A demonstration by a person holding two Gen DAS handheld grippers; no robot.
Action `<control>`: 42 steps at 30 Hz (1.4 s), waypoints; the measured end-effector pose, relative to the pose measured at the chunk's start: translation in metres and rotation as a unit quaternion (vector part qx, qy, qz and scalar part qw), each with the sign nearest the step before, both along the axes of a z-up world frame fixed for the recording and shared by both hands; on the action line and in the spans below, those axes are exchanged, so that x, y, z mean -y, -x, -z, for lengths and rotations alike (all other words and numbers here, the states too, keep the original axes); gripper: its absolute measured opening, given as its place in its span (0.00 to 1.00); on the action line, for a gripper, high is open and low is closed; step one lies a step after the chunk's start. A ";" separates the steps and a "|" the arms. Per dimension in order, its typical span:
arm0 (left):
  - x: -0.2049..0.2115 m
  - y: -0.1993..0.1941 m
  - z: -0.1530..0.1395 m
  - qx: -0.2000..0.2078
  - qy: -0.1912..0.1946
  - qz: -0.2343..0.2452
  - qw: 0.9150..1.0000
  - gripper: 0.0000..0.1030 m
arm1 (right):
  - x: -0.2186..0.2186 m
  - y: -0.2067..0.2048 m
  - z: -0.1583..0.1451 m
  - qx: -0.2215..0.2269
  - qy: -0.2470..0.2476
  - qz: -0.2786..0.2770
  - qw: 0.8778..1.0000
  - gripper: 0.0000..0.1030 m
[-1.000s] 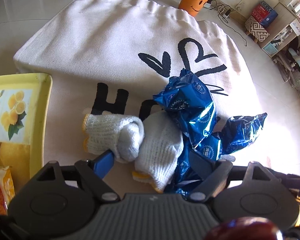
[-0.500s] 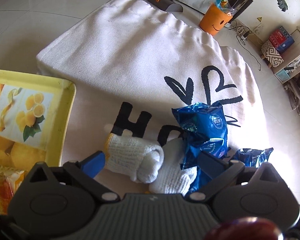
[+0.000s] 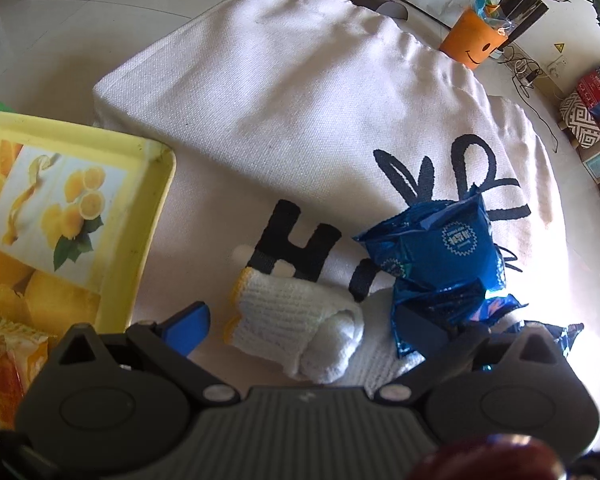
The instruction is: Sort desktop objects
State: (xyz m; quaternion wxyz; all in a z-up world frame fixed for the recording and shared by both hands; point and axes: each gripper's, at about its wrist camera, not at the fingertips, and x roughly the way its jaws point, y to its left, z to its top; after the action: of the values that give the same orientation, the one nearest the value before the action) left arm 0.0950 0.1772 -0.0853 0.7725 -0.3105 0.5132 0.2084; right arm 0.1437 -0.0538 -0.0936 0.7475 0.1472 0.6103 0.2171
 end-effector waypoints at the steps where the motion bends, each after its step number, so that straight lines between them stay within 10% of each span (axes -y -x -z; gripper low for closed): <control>1: -0.001 0.000 0.003 -0.010 -0.002 -0.004 1.000 0.99 | -0.002 0.000 0.002 0.001 0.003 -0.002 1.000 0.85; 18: 0.026 -0.006 0.004 -0.021 -0.075 0.076 0.994 0.99 | -0.012 0.002 0.005 0.059 0.083 -0.008 0.995 0.82; 25: 0.031 -0.006 -0.003 -0.001 -0.040 0.108 0.993 0.99 | 0.007 -0.006 0.000 0.055 0.097 0.016 0.994 0.80; 42: 0.007 -0.008 0.008 -0.032 -0.040 0.050 0.997 0.99 | -0.001 -0.006 0.007 0.027 0.063 0.001 0.998 0.81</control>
State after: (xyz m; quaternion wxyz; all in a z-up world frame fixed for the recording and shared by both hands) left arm 0.1031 0.1704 -0.0929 0.7768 -0.2463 0.5440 0.2001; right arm 0.1496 -0.0526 -0.1004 0.7715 0.0946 0.6023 0.1819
